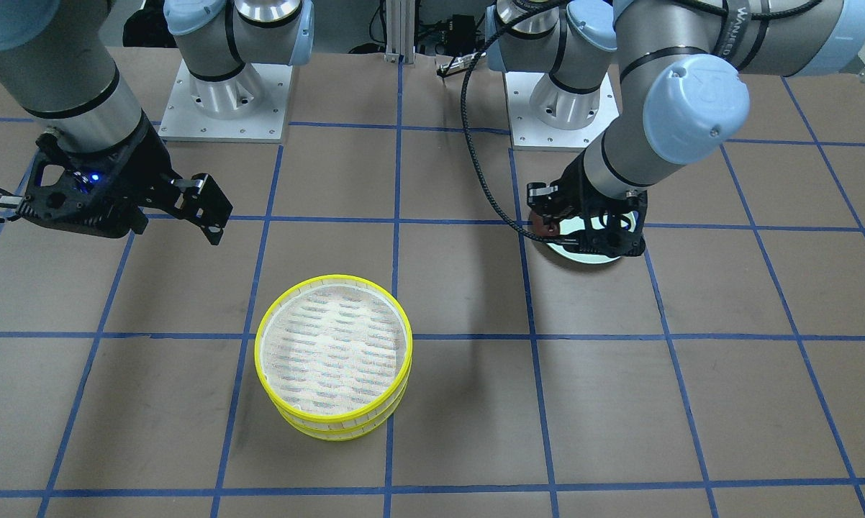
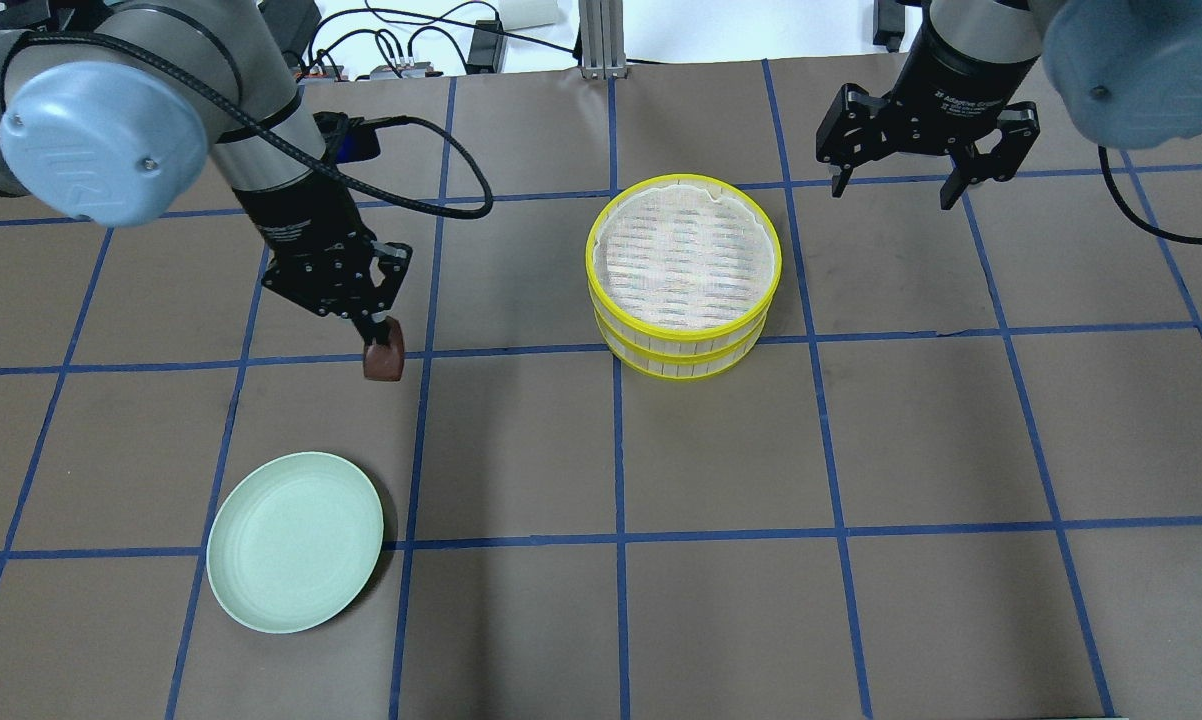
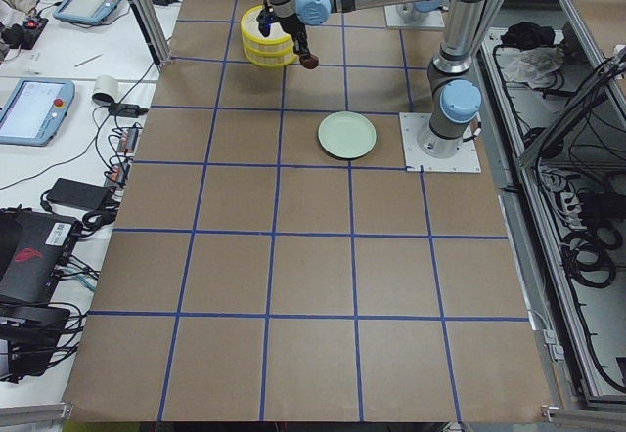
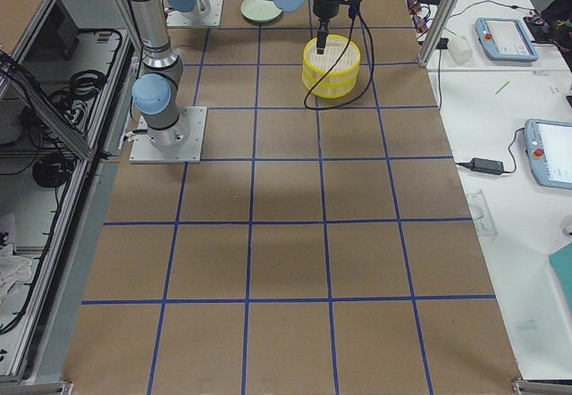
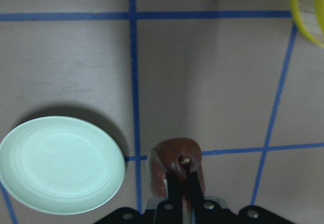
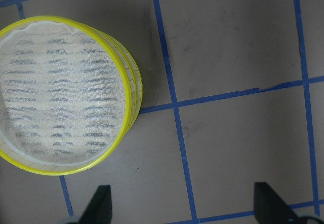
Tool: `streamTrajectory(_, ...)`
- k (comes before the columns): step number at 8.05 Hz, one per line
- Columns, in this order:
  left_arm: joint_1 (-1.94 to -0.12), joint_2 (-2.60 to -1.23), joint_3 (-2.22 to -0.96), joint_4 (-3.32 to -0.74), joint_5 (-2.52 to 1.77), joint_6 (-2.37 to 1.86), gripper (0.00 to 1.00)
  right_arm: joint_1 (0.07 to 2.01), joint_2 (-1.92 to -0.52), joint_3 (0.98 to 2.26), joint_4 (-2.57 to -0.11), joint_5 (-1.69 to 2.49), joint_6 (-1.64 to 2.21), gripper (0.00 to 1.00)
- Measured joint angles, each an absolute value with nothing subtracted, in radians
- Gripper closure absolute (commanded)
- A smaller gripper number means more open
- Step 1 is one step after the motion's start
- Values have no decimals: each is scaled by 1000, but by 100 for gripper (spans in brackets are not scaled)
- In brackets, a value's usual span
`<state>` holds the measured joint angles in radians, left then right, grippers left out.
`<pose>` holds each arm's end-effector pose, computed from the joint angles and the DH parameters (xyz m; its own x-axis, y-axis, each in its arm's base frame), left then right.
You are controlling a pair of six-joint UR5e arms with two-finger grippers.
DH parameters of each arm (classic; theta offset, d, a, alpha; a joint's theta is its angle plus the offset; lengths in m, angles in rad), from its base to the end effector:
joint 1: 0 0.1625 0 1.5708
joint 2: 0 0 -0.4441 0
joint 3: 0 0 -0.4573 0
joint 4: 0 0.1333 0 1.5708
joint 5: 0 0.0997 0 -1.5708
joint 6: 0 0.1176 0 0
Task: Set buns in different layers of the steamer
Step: 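Lower the brown bun into the top steamer tier with the left gripper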
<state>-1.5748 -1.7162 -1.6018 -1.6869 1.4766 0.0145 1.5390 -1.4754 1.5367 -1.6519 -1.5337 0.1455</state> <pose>-0.1467 -0.5757 0.3808 -0.9955 -0.0093 0.0942 0.0183 0.9577 0.2870 0.1185 -0.6048 0.4610 -0.9837 0.1756 -0.0396 0.1763 0.9842 -0.0142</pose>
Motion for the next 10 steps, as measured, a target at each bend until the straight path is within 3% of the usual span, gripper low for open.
streamTrajectory(5, -1709, -1756, -1597, -1351, 1094, -243, 100, 1533, -1488, 1542, -1628, -1545, 140, 0)
streamTrajectory(10, -1734, -1911, -1604, -1029, 937, -335, 100, 1534, -1488, 1543, -1628, -1543, 141, 0)
